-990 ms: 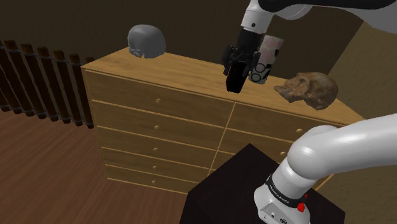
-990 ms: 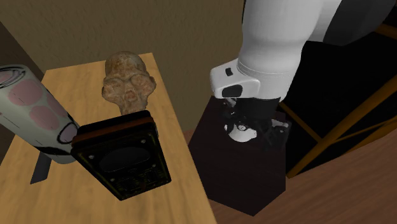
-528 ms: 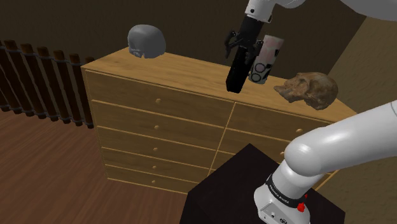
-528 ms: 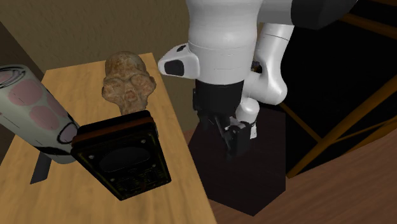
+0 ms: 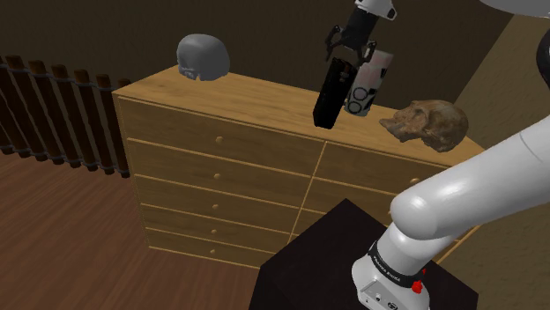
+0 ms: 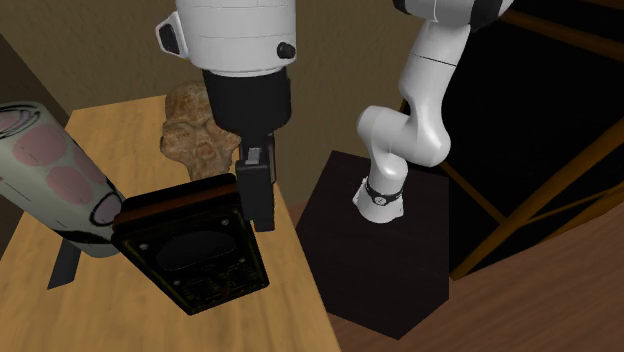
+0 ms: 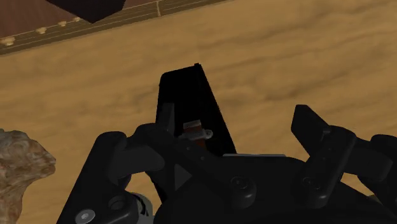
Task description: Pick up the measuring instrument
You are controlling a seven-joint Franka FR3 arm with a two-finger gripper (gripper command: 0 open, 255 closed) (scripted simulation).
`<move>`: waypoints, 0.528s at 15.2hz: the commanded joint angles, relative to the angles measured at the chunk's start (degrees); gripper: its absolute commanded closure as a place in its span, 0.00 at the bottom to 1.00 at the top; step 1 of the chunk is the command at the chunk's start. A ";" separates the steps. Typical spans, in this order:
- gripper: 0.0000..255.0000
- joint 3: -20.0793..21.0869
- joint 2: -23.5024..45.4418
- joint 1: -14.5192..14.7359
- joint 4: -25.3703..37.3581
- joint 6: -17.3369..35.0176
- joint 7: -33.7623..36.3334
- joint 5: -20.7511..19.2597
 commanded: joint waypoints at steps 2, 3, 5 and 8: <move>0.00 -1.44 2.17 -2.30 4.06 -0.62 4.85 -0.10; 0.00 -1.82 2.64 -2.84 5.01 -0.80 5.96 -0.13; 0.00 -1.80 2.11 -2.85 2.90 0.77 5.86 -0.16; 0.00 -1.76 1.42 -2.88 -0.12 3.10 5.70 -0.19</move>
